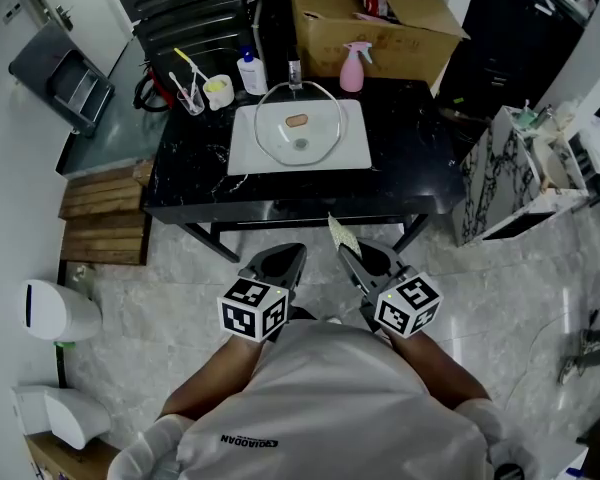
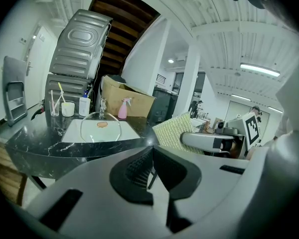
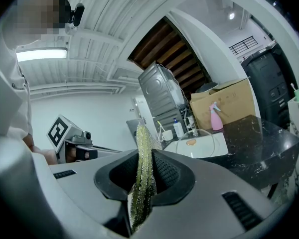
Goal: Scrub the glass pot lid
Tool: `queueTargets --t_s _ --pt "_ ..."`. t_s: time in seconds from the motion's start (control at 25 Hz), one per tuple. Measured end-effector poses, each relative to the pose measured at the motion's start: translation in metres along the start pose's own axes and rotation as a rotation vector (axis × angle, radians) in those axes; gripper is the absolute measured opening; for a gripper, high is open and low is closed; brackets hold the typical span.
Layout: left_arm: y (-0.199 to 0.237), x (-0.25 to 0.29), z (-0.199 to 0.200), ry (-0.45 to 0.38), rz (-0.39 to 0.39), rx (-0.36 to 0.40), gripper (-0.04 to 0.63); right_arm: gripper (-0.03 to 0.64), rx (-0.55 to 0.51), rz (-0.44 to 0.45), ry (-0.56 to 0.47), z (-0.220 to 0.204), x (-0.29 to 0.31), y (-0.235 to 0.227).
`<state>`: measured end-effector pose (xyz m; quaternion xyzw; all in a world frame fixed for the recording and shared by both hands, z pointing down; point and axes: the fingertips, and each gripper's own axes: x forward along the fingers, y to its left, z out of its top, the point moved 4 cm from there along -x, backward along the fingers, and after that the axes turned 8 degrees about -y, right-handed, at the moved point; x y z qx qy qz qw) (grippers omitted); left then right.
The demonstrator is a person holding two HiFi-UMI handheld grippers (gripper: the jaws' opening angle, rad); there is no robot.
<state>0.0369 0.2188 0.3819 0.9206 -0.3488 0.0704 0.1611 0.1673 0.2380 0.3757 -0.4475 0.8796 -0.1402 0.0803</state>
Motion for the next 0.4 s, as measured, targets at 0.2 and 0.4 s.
queueTargets --t_s 0.2,0.4 --pt "0.0005 -0.0003 0.0015 -0.003 -0.002 0.001 0.015 0.084 -0.001 -0.004 -0.001 0.0009 0.0007 0.0008" --pt "0.0017 0.0002 0.004 -0.005 -0.001 0.001 0.015 0.084 -0.004 -0.005 -0.001 0.0023 0.0014 0.0005"
